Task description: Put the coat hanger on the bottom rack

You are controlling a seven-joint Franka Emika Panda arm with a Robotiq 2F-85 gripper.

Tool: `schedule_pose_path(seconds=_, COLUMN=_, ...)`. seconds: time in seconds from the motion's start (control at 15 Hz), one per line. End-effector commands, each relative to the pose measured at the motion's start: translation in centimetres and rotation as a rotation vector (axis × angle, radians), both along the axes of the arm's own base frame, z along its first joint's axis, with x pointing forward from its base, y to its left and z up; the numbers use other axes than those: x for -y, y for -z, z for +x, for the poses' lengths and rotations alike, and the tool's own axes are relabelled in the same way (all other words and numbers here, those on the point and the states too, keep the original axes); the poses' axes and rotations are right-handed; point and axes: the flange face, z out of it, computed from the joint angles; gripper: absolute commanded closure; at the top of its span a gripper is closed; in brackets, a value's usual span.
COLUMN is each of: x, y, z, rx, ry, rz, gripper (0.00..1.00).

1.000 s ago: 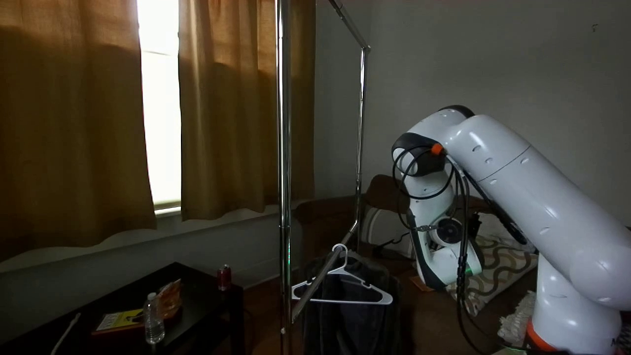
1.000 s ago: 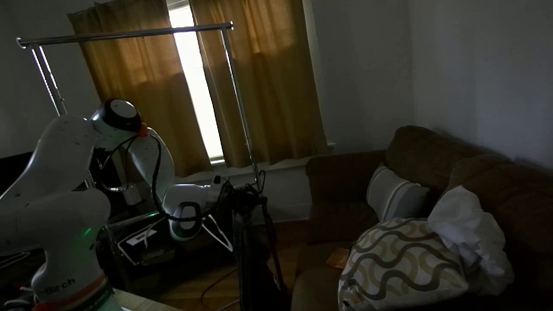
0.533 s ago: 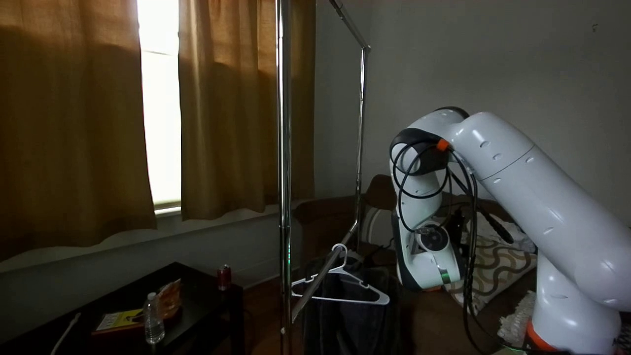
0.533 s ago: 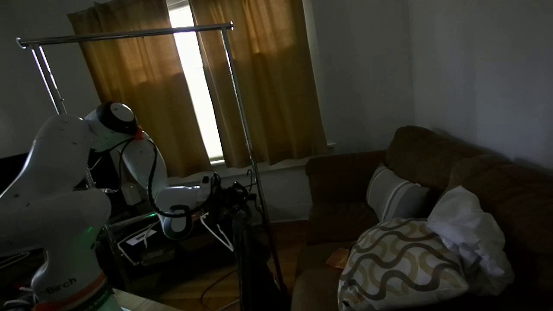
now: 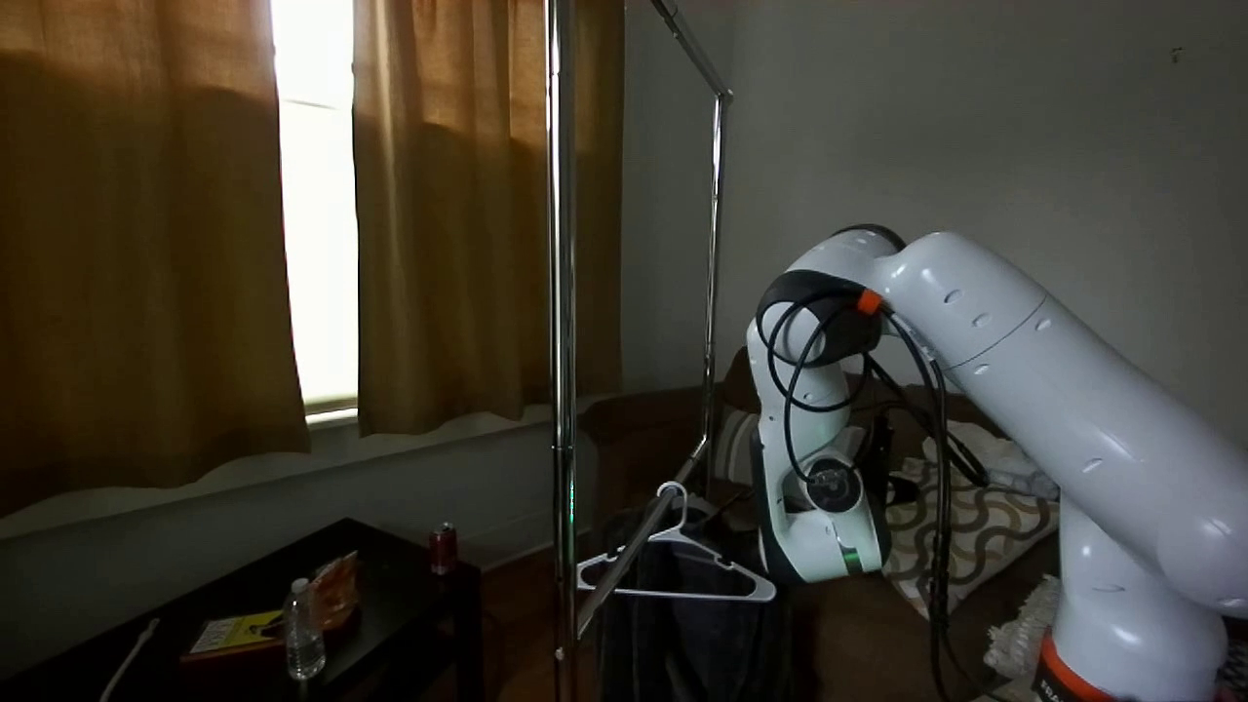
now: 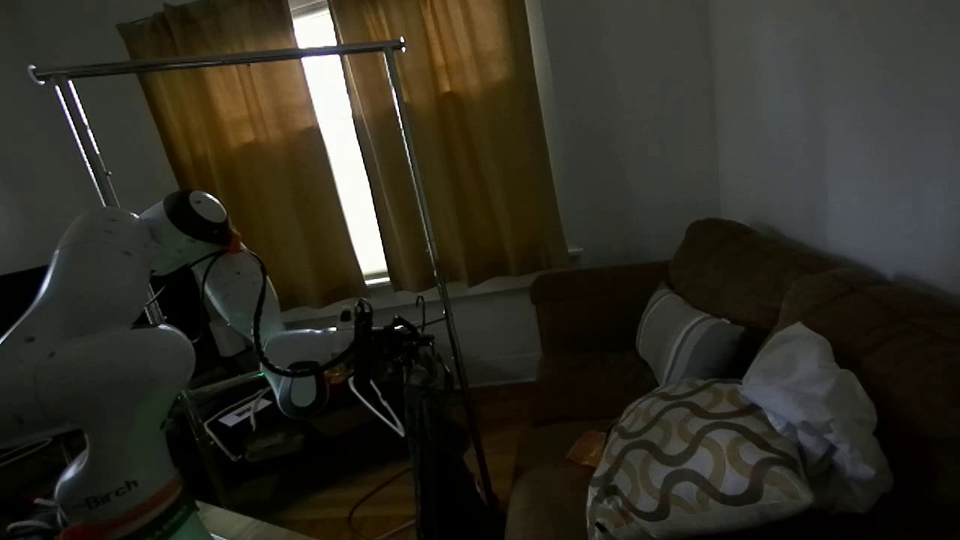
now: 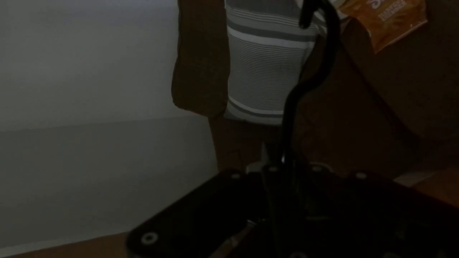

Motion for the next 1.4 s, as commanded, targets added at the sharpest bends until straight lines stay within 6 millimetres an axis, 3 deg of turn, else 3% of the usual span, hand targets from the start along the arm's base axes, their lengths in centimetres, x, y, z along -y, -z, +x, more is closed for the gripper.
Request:
schedule_pose_path(seconds=0.0, x=-0.3, y=1.3, z=0.1, rx=0.000, ry=-0.008, rz=-0.070, gripper=0.98)
schedule_pose_path(seconds=0.73, x=-3.1, y=5.5, z=3.2, rx=0.066, ry=-0.033, rz=-0.082, gripper=0.98)
schedule_pose_path(seconds=1.33, x=-7.0, y=8.0, z=5.4, rx=0.096, ry=-0.130, rz=-0.062, gripper=0.98)
